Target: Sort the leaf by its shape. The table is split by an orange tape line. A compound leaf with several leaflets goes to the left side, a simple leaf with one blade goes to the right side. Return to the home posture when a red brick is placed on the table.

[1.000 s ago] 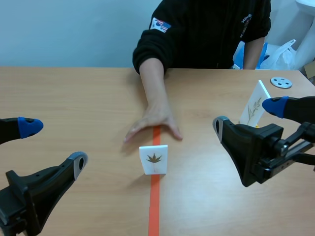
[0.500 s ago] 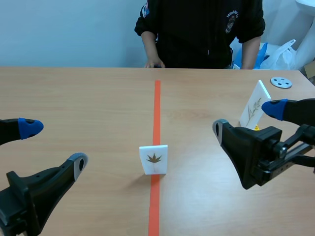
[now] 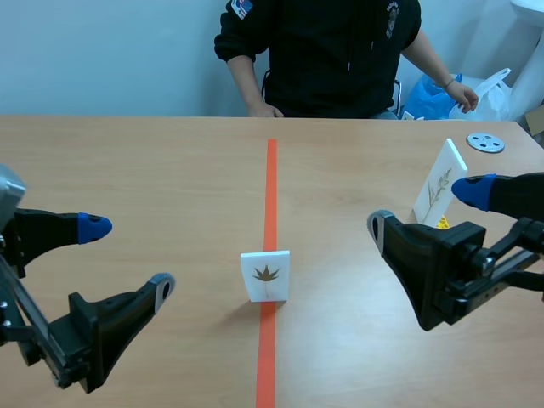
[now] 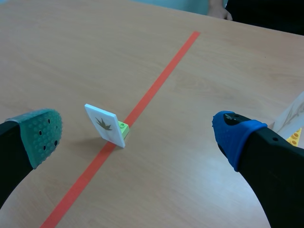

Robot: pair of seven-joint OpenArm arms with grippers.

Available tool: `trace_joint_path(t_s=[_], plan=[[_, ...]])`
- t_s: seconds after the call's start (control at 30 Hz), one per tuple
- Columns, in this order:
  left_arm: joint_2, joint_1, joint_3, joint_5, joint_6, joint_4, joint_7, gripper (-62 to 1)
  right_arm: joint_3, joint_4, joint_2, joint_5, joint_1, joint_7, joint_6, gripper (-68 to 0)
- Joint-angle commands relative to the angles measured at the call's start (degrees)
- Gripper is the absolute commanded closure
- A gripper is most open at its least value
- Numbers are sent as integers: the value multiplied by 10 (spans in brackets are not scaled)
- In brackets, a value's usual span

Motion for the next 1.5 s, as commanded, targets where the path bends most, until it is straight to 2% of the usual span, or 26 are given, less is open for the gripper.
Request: trace_joint_path(t_s=[0.0,0.33,0.43,0.63,0.93,1.1,1.27,1.47], plan=[[1,-22,13,7,-10,-13,-21,-623,2,-1,9,4,5,7,0,-679],[8,-159,126,99,-36,-165,-108,-623,2,-1,9,-5,5,7,0,-679],[22,-201,158,136,-36,-214,-128,-623,2,-1,9,-7,5,8,0,-679],[54,-276,224,174,-35,-307,-166,-623,2,-1,9,-7,5,7,0,-679],[106,-360,302,180,-35,-422,-213,-623,2,-1,9,-7,5,9,0,-679],[132,-390,341,180,-8,-471,-225,-623,2,-1,9,-7,5,9,0,-679],[145,-401,367,202,3,-501,-246,-623,2,-1,9,-7,5,9,0,-679],[146,-401,380,205,28,-506,-248,-623,2,-1,9,-7,5,9,0,-679]])
